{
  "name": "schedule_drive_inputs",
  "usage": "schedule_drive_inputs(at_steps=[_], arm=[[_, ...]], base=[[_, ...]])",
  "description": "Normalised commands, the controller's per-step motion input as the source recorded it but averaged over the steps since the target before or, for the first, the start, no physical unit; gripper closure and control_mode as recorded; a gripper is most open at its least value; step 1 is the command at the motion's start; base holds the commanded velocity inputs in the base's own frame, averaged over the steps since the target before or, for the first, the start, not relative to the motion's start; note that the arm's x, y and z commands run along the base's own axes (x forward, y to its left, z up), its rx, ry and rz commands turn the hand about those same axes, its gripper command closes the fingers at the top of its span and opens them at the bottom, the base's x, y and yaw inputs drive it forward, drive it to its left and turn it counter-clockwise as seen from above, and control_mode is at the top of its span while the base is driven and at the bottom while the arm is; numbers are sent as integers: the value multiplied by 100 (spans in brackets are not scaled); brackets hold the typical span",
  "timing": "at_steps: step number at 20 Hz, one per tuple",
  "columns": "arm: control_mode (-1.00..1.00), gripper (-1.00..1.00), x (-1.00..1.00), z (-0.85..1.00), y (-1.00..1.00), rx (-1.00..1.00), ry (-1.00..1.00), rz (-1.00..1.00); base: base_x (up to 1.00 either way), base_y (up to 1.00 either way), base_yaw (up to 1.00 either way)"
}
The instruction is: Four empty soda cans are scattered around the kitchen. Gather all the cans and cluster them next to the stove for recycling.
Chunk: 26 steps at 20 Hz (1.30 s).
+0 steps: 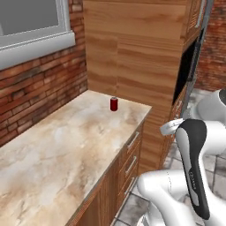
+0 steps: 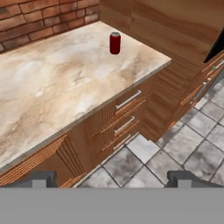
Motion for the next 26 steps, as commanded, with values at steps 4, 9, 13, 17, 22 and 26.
schedule_drive_inputs(at_steps=[4,9,13,17,22,26], arm=[[100,-100,0,0,0,0,0,0],[100,-100,0,0,0,0,0,0],[100,-100,0,0,0,0,0,0],[100,-100,0,0,0,0,0,0],[100,-100,0,0,0,0,0,0],[100,-100,0,0,0,0,0,0]], base=[[15,0,28],[36,-16,25],[32,-32,21],[27,-39,20],[6,-33,21],[0,-31,22]])
